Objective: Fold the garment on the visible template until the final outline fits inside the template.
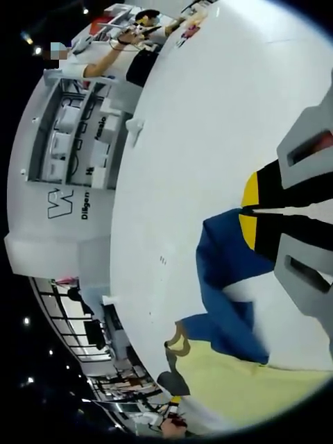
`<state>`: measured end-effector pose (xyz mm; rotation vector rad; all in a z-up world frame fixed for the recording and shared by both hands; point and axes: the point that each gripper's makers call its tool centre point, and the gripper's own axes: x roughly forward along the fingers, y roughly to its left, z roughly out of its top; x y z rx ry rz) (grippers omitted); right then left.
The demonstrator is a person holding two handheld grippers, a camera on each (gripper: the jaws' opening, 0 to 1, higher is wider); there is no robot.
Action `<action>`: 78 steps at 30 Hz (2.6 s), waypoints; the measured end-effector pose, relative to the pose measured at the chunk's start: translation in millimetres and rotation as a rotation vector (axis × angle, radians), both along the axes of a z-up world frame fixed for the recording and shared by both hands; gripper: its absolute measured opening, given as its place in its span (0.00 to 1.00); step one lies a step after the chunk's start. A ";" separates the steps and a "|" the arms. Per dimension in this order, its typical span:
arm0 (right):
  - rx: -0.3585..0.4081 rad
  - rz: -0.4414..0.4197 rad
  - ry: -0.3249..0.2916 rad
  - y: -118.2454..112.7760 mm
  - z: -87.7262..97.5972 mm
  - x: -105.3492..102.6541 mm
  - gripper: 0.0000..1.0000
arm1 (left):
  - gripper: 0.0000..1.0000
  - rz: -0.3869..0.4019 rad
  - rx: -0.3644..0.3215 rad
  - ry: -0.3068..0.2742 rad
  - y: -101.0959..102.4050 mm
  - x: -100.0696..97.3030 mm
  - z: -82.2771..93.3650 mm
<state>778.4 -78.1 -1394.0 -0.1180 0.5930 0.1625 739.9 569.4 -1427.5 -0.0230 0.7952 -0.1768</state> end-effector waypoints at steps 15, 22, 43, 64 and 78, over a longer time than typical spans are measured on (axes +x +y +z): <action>0.002 -0.004 -0.002 -0.7 3.1 -1.1 0.00 | 0.05 -0.147 0.464 -0.167 73.9 14.6 50.0; 0.001 -0.005 -0.001 -1.2 3.2 -1.2 0.00 | 0.05 -0.243 0.570 -0.256 68.0 14.6 69.4; 0.003 -0.003 0.006 -2.0 1.3 -2.3 0.00 | 0.22 -0.219 0.283 -0.122 32.1 -38.7 8.1; 0.005 -0.001 0.010 1.7 -0.8 -2.0 0.00 | 0.27 0.052 0.029 -0.145 63.2 -24.3 18.6; 0.014 0.000 0.014 3.2 -3.2 -0.9 0.00 | 0.21 0.110 -0.006 -0.221 77.1 -20.1 32.6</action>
